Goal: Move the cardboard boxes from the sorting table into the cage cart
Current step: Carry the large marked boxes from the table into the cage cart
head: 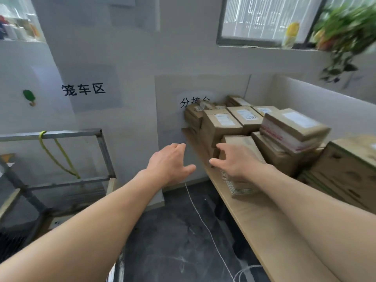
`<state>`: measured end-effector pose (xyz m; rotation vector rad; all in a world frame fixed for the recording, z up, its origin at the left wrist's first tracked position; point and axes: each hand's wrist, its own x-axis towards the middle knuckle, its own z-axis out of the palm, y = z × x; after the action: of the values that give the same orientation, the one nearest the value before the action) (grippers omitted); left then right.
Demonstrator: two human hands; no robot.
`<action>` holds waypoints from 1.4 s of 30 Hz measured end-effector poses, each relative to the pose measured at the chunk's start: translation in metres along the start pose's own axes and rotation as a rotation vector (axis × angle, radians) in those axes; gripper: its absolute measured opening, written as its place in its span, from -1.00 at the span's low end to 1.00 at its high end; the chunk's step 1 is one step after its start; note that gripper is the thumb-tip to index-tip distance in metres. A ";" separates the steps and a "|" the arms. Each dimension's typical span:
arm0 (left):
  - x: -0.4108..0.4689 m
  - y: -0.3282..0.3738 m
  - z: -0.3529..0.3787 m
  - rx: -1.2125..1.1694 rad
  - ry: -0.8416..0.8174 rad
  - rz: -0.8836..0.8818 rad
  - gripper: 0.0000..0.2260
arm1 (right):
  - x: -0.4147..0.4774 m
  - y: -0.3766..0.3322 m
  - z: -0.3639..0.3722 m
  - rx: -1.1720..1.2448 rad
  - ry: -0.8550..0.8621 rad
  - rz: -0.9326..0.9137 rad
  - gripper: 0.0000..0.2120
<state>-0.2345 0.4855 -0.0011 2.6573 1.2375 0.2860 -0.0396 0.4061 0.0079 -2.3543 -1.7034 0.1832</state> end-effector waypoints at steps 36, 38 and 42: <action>0.113 0.510 0.160 -0.198 -0.133 0.318 -0.51 | -0.177 0.523 -0.141 -0.017 0.319 0.559 -0.67; 0.119 0.517 0.165 -0.214 -0.132 0.277 -0.53 | -0.165 0.542 -0.140 -0.005 0.289 0.575 -0.64; 0.131 0.523 0.177 -0.226 -0.136 0.200 -0.52 | -0.141 0.570 -0.140 0.052 0.258 0.602 -0.55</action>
<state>0.2764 0.2389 -0.0252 2.5573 0.8468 0.2524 0.4727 0.0864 -0.0080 -2.6415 -0.8366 0.0178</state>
